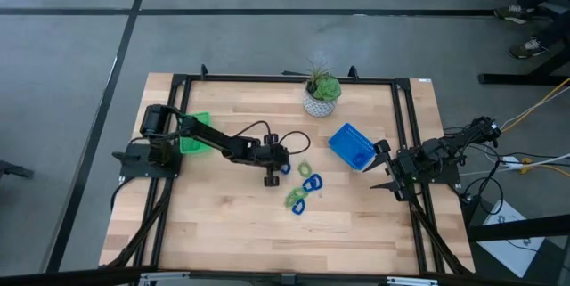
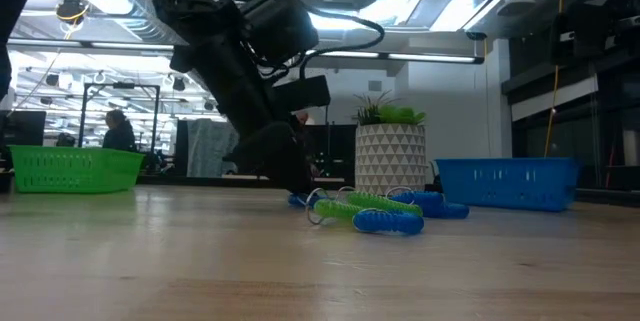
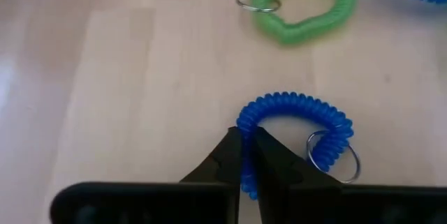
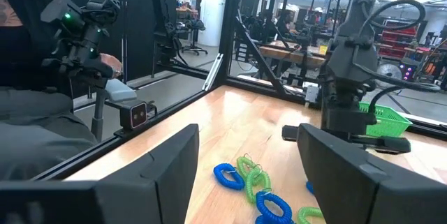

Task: Sort spring keychains
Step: Put the blue spring keychain in the blue bin

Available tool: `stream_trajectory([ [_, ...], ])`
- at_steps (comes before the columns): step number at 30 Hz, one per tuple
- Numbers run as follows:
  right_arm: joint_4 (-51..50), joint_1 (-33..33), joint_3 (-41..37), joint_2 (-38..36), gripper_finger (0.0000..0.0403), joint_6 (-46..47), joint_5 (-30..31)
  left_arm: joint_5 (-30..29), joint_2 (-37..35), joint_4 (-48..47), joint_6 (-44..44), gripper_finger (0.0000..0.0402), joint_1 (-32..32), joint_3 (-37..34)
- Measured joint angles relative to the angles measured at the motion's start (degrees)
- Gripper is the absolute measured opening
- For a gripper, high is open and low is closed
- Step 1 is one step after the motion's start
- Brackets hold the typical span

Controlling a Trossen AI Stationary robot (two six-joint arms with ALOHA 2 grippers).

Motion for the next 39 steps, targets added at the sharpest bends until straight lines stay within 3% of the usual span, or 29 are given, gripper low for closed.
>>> stream_trajectory([
  [8,0.0,0.0,0.0,0.0,0.0242,0.0,0.0,-6.8,-0.7,5.5,6.8,0.0009,0.2,-0.2],
  [21,0.0,0.0,0.0,0.0,0.0242,0.0,0.0,-5.4,-9.1,8.8,8.8,0.0009,-2.8,-0.1],
  [29,0.0,0.0,0.0,0.0,0.0242,-0.4,0.0,-5.4,-9.7,13.2,13.2,0.0009,-5.9,-0.1],
  [39,1.6,0.0,0.0,0.0,0.0242,0.4,1.0,-10.6,-9.7,13.6,12.9,0.001,-7.9,-0.3],
])
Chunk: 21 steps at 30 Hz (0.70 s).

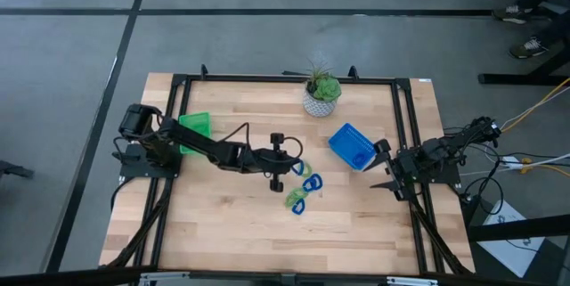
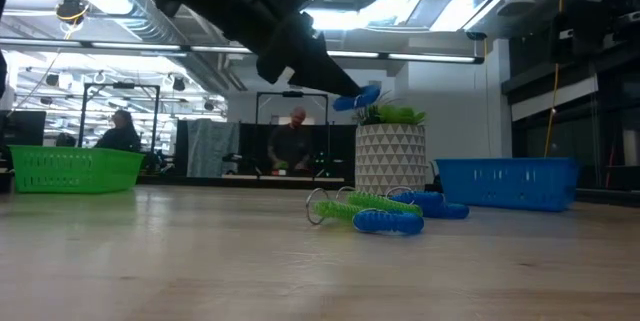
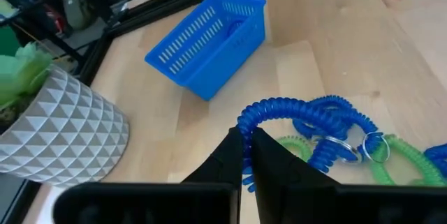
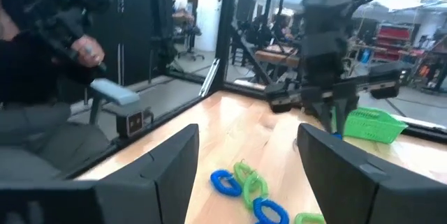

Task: Sort spring keychains
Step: Put the blue spring keychain in the blue bin

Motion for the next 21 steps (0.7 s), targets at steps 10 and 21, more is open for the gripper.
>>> stream_trajectory([
  [10,9.2,0.0,0.0,0.0,0.0242,24.1,0.0,-3.2,0.0,0.0,-0.8,0.001,-1.5,-1.8],
  [21,11.7,0.0,0.0,0.9,0.0242,24.0,17.2,-3.6,0.0,0.8,-2.0,0.001,-1.9,-1.8],
])
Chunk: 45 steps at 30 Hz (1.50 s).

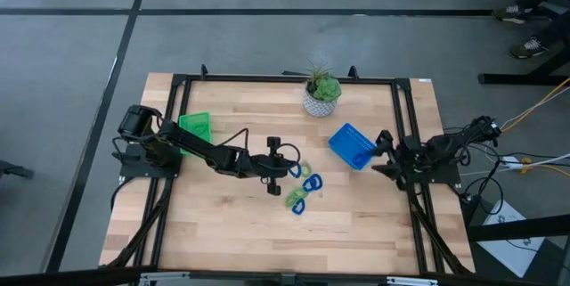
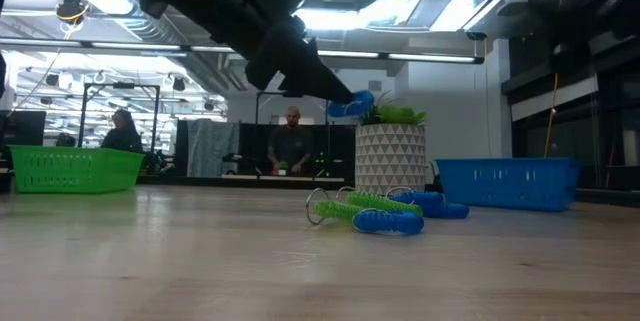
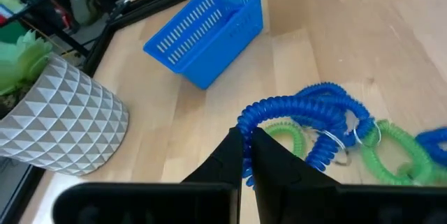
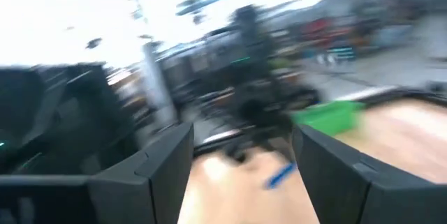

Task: Sort spring keychains
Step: Put the blue spring keychain in the blue bin

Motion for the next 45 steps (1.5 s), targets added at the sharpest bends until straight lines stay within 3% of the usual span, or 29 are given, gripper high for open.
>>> stream_trajectory([
  [4,-0.2,0.0,0.0,2.1,0.0242,7.3,14.7,-2.9,0.0,-0.4,-1.0,0.001,-0.5,0.0],
  [12,2.9,0.0,0.0,13.5,0.0242,17.5,18.0,-9.2,0.0,-1.6,-3.0,0.001,-1.3,0.0],
  [17,13.4,0.0,0.0,24.7,0.0242,18.5,21.3,-11.5,0.0,-5.7,-6.1,0.001,-3.3,0.0],
  [26,15.8,0.0,10.7,48.2,0.0242,19.9,19.4,-14.6,0.0,-7.2,-8.3,0.001,-8.3,0.0],
  [31,15.2,-0.5,20.9,61.1,0.0242,14.3,18.1,-18.4,0.0,-7.2,-8.3,0.001,-10.4,0.0],
  [37,4.8,-4.6,32.6,70.7,0.0242,14.0,9.6,-20.0,0.0,-6.6,-6.4,0.001,-11.2,0.0],
  [42,-0.2,-9.1,36.7,78.8,0.0242,15.8,8.4,-21.7,0.0,-3.4,-1.9,0.001,-11.1,0.0],
  [45,0.5,-12.5,38.2,80.5,0.0242,15.4,2.8,-21.8,0.0,-1.8,0.2,0.001,-11.1,0.0],
])
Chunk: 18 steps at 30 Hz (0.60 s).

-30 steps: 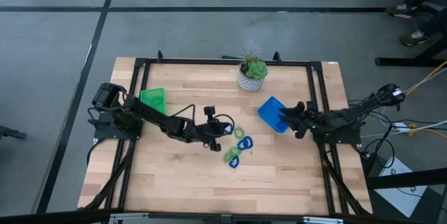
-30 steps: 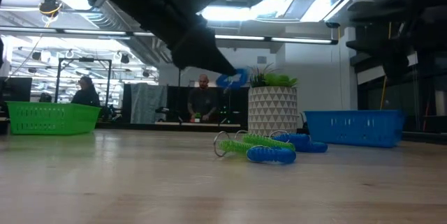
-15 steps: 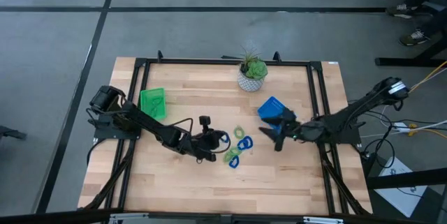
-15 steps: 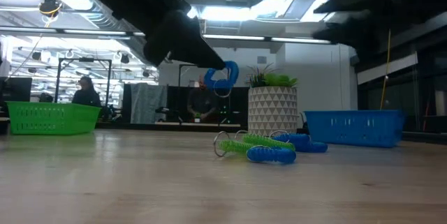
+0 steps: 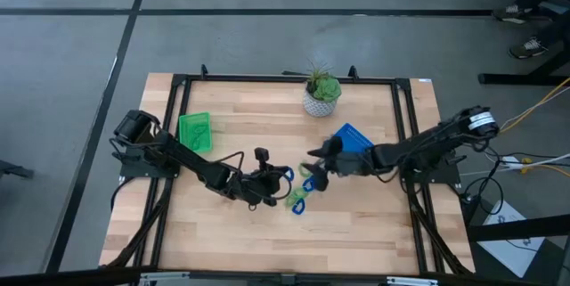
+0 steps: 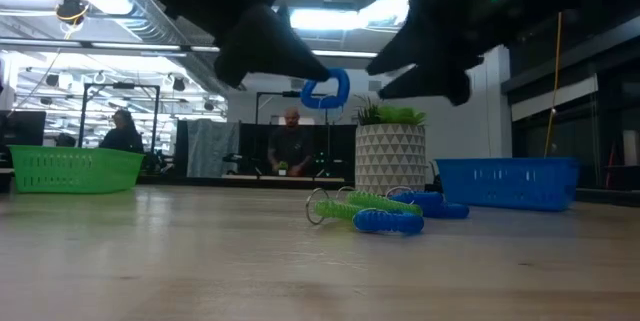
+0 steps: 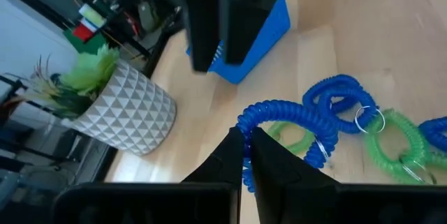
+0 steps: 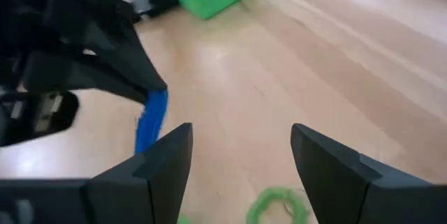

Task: Sort spring keychains
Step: Put the blue spring keychain in the blue bin

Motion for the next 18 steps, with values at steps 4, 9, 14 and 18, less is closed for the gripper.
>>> stream_trajectory([
  [4,1.9,-2.3,1.1,0.8,0.0242,-1.2,-6.3,-1.7,0.0,1.4,1.6,0.001,0.0,0.0],
  [9,2.1,-3.2,1.8,1.8,0.0242,-2.5,-9.0,-5.5,0.0,3.5,4.6,0.001,0.0,0.0],
  [14,2.8,-3.3,3.0,2.4,0.0242,-3.9,-10.1,-5.5,0.0,4.4,4.9,0.0011,0.6,0.0],
  [18,2.8,-3.3,4.2,4.3,0.0242,-4.1,-10.2,-5.6,0.0,4.8,3.3,0.001,1.2,0.0],
])
